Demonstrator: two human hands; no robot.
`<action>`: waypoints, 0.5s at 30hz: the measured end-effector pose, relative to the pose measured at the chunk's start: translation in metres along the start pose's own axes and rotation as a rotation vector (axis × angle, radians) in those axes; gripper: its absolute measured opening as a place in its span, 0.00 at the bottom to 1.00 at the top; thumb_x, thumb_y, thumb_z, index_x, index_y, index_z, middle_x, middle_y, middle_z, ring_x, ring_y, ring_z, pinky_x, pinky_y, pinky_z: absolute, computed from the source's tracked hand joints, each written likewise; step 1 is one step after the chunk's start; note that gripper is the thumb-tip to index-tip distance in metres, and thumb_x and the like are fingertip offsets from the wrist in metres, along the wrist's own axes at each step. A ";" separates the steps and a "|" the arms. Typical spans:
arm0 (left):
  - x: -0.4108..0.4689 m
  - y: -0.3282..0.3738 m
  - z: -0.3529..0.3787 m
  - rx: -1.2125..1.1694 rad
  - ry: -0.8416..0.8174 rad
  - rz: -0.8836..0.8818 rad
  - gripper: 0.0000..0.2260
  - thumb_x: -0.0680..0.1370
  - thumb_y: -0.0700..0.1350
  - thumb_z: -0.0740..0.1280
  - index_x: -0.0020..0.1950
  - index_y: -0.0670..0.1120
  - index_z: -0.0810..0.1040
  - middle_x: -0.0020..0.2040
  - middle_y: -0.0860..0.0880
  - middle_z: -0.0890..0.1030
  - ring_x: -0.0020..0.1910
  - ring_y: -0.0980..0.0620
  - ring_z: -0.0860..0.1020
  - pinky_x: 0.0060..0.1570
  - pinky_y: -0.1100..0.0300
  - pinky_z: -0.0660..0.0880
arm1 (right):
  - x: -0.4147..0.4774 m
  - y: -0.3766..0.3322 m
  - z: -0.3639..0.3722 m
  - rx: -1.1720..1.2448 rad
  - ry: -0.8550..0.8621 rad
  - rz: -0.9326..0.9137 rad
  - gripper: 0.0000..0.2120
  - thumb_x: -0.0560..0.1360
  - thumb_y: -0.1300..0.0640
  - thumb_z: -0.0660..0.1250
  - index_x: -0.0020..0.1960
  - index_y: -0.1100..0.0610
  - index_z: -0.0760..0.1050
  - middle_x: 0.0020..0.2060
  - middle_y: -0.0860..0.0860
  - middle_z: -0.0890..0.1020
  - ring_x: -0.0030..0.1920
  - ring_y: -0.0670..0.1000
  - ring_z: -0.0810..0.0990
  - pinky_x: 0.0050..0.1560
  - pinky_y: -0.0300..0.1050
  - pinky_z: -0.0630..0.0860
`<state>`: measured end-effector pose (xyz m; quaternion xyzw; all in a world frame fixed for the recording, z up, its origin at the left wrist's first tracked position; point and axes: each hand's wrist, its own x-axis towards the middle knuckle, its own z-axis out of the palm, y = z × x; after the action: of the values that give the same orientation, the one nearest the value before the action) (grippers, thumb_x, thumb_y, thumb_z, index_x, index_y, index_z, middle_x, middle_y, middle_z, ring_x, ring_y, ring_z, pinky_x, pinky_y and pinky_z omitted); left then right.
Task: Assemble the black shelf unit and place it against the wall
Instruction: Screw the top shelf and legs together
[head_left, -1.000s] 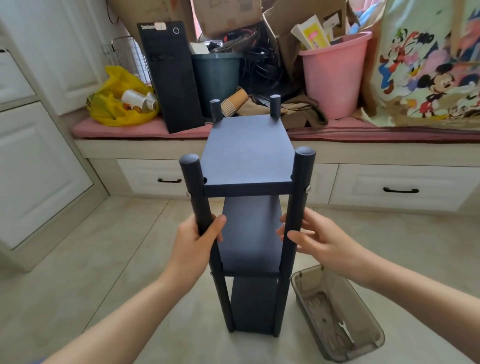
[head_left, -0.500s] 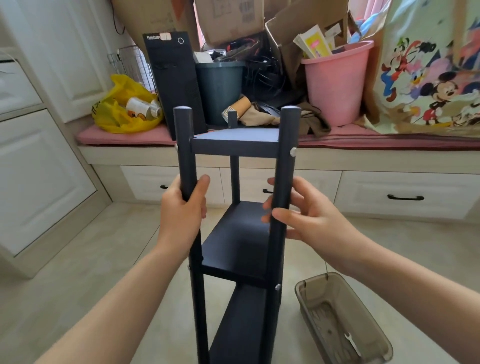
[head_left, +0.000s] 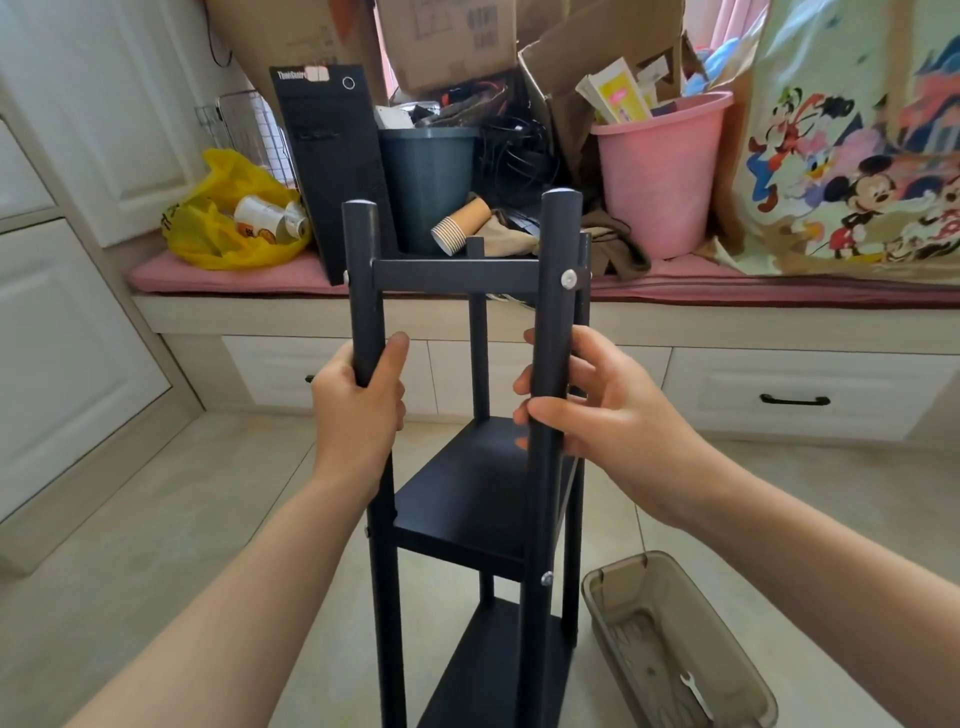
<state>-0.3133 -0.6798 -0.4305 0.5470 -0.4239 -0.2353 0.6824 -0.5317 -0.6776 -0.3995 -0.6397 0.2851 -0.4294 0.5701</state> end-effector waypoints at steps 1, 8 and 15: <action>-0.002 -0.001 0.003 0.001 0.004 0.016 0.13 0.81 0.51 0.68 0.39 0.49 0.71 0.26 0.56 0.66 0.25 0.56 0.65 0.24 0.63 0.66 | -0.001 0.000 -0.001 0.001 0.013 0.001 0.21 0.76 0.71 0.67 0.63 0.51 0.73 0.46 0.52 0.83 0.46 0.54 0.85 0.47 0.51 0.84; -0.008 -0.002 0.020 0.082 -0.116 0.049 0.09 0.83 0.48 0.65 0.44 0.48 0.73 0.30 0.55 0.73 0.28 0.57 0.71 0.29 0.64 0.71 | -0.003 -0.006 -0.018 -0.015 0.100 0.013 0.20 0.75 0.71 0.68 0.61 0.52 0.75 0.44 0.50 0.83 0.44 0.53 0.84 0.46 0.51 0.83; -0.013 0.004 0.016 0.325 -0.253 -0.022 0.09 0.83 0.45 0.65 0.61 0.57 0.72 0.46 0.51 0.74 0.42 0.54 0.76 0.47 0.57 0.76 | -0.001 -0.017 -0.029 -0.176 0.134 -0.057 0.14 0.74 0.65 0.73 0.57 0.53 0.77 0.46 0.50 0.86 0.47 0.51 0.86 0.50 0.44 0.83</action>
<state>-0.3338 -0.6773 -0.4298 0.6205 -0.5326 -0.2379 0.5242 -0.5596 -0.6871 -0.3834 -0.6650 0.3408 -0.4606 0.4790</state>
